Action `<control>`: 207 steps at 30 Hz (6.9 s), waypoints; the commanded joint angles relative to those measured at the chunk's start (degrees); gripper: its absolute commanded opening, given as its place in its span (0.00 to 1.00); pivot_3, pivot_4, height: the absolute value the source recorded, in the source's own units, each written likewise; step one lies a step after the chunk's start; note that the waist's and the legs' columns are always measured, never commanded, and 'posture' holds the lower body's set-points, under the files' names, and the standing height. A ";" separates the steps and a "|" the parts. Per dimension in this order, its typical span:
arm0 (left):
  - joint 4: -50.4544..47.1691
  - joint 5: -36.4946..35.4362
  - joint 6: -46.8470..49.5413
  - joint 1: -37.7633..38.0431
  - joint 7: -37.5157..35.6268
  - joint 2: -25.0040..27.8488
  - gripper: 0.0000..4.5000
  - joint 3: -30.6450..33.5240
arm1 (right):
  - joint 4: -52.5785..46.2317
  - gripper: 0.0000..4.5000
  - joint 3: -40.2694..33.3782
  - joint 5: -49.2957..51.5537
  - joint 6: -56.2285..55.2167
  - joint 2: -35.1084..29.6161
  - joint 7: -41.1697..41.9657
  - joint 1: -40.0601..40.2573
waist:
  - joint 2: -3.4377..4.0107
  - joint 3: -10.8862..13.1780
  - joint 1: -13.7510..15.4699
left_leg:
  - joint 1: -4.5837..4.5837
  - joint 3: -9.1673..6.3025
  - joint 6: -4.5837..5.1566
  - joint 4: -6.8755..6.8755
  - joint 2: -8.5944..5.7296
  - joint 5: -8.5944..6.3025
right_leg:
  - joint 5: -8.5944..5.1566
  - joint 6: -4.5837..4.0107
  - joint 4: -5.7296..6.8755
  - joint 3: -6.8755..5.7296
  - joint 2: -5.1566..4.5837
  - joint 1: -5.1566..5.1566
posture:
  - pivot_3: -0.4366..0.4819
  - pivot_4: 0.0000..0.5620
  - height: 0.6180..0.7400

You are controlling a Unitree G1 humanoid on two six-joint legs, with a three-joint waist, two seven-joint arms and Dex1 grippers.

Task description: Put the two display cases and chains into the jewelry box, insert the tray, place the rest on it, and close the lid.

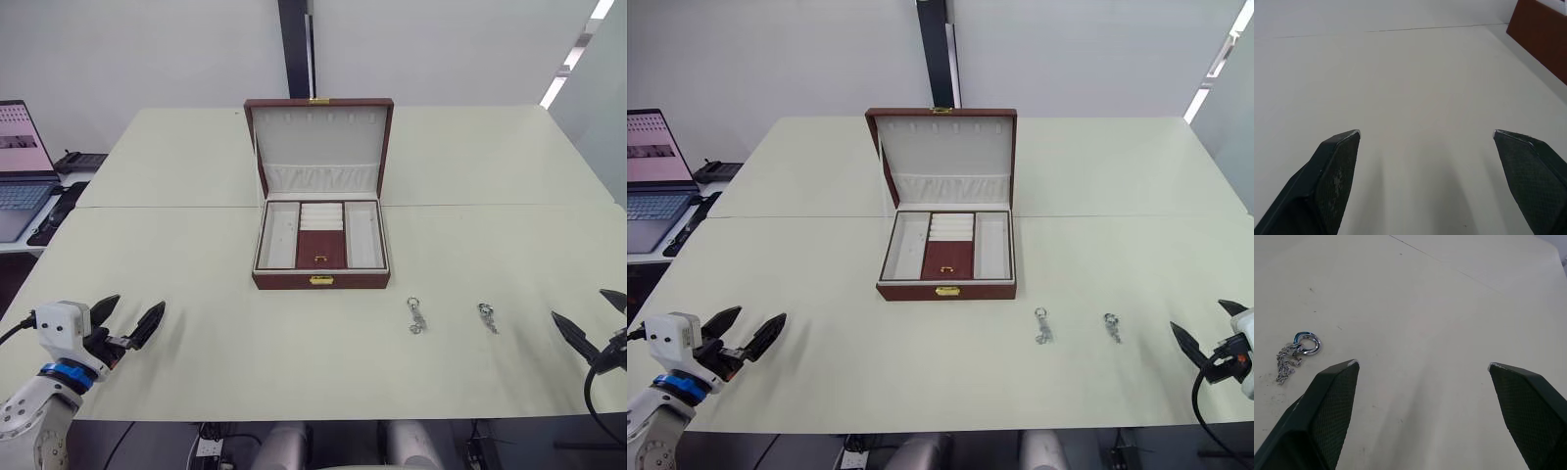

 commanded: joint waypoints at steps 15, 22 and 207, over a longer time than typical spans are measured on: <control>-16.33 -11.05 8.90 2.31 -25.14 12.40 1.00 -4.71 | -1.46 1.00 0.53 -1.84 -5.13 -1.47 -1.67 -0.25 | 0.09 -0.05 0.00 | -0.01 0.02 0.13 0.00 0.02 -0.08 | -0.02 -0.02 -0.03 0.00 0.00 0.02 | 0.48 0.27 1.00; -22.58 -12.63 9.27 -3.06 -33.07 14.92 1.00 -11.42 | -7.46 1.00 1.34 0.66 0.19 0.23 -5.06 -0.61 | 0.15 -0.07 -0.03 | -0.01 0.03 0.14 -0.01 0.02 -0.08 | -0.02 -0.03 -0.05 0.01 0.01 0.02 | 0.48 0.27 1.00; -7.23 -0.44 1.81 -3.50 -6.35 4.86 1.00 -2.85 | -8.83 1.00 13.48 0.44 1.93 2.99 -4.83 -4.08 | 0.05 -0.14 0.03 | -0.38 -0.08 -0.18 0.02 0.00 0.04 | -0.01 -0.09 0.02 -0.03 0.18 -0.39 | 0.48 0.27 1.00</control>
